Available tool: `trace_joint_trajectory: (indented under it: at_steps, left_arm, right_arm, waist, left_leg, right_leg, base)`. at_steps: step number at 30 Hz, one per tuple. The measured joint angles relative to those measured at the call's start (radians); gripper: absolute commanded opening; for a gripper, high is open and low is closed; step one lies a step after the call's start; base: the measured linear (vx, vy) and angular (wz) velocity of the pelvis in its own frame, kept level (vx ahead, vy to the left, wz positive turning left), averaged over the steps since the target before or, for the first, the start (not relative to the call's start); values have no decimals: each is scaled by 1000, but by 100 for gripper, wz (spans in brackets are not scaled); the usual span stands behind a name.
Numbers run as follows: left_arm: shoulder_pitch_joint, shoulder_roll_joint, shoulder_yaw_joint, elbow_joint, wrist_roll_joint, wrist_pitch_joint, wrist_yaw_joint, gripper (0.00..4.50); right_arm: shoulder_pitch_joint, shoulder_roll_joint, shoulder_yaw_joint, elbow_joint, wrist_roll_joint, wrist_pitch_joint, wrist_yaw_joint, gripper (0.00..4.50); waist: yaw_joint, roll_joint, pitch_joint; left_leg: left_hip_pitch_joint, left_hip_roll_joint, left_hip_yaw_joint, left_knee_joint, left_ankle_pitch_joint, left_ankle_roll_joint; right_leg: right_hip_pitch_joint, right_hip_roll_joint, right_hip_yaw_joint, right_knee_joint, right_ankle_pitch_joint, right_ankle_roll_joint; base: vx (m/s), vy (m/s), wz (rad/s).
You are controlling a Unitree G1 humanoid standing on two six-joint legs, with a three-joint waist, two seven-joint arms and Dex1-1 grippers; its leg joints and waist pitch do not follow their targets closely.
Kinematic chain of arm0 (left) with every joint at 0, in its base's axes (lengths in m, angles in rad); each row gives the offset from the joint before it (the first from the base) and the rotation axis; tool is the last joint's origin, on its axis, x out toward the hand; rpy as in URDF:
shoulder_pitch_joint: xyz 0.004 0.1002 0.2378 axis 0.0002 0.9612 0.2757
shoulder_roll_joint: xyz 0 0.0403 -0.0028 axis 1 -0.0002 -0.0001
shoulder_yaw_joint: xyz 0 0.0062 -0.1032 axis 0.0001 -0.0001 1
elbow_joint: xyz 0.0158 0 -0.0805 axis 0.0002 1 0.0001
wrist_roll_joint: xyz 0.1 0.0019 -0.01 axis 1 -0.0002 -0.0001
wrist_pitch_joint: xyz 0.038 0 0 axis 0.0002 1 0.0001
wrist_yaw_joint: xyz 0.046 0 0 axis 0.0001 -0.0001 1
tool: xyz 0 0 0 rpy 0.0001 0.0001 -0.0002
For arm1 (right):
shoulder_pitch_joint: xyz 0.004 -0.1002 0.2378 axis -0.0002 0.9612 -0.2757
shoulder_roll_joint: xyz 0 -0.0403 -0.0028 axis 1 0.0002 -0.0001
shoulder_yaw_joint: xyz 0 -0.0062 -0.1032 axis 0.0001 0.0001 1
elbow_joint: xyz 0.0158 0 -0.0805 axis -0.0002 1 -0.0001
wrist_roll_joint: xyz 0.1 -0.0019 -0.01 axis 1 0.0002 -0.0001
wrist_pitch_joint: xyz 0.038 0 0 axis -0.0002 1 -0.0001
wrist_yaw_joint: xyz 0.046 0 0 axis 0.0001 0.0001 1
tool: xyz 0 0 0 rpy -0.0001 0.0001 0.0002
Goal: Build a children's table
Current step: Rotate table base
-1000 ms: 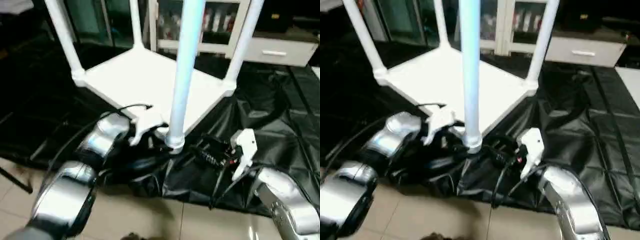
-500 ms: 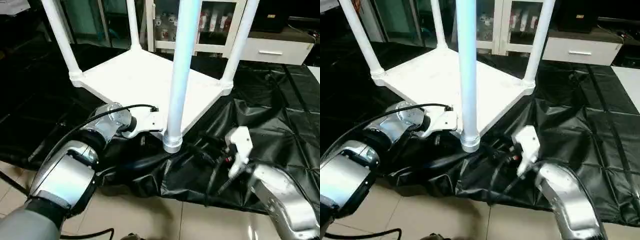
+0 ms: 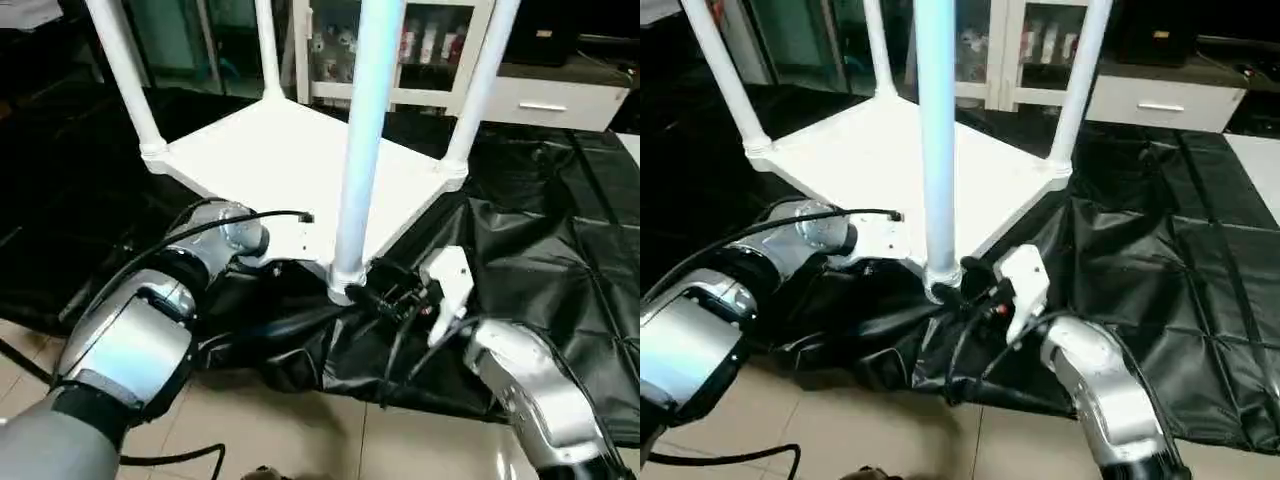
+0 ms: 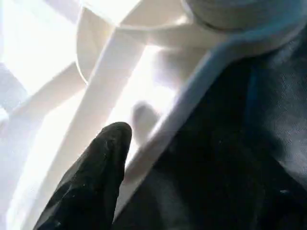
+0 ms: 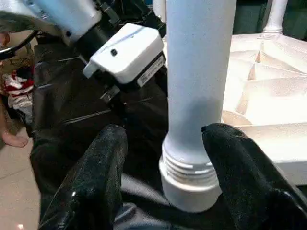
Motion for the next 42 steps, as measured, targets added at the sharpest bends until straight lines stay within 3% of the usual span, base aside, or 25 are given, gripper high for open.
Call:
trace_joint_trajectory:
  at_steps: [5, 12, 22, 23, 34, 42]
  left_arm:
    - [1, -34, 1, 13, 9, -35, 66, 268]
    - [13, -27, -38, 19, 56, -41, 53, 195]
    - [0, -18, -57, 13, 85, -48, -5, 137]
    - [0, -20, -45, 11, 75, -44, -32, 110]
    - [-3, -59, 83, -2, -72, 18, -271, 53]
    - [25, -33, 103, -59, -108, 32, -359, 25]
  right_arm:
    - [-41, 23, 15, 48, -33, -11, 0, 287]
    - [-42, 27, 23, 55, -35, -19, 1, 287]
    - [-81, 48, 21, 131, -80, -63, -40, 287]
    - [-86, 52, 21, 139, -90, -73, -53, 287]
    - [-107, 75, 22, 208, -118, -100, -78, 287]
    - [-106, 63, 22, 211, -118, -118, -67, 287]
  waist:
    - [2, 0, 0]
    - [-3, 1, -1]
    - [-12, 4, -3]
    - [-13, 5, -3]
    - [-10, 8, -5]
    - [-10, 8, -5]
  left_leg:
    - [-1, 0, 0, 0, 0, 0]
    - [0, 0, 0, 0, 0, 0]
    - [1, 0, 0, 0, 0, 0]
    - [1, 0, 0, 0, 0, 0]
    - [1, 0, 2, -1, 0, 0]
    - [1, 0, 2, -2, 0, 0]
  right_leg:
    - [0, 0, 0, 0, 0, 0]
    - [0, 0, 0, 0, 0, 0]
    - [0, 0, 0, 0, 0, 0]
    - [1, 0, 0, -1, 0, 0]
    - [0, 0, 1, -1, 0, 0]
    - [0, 0, 1, -2, 0, 0]
  base:
    - [0, 0, 0]
    - [0, 0, 0]
    - [0, 0, 0]
    - [0, 0, 0]
    - [0, 0, 0]
    - [0, 0, 0]
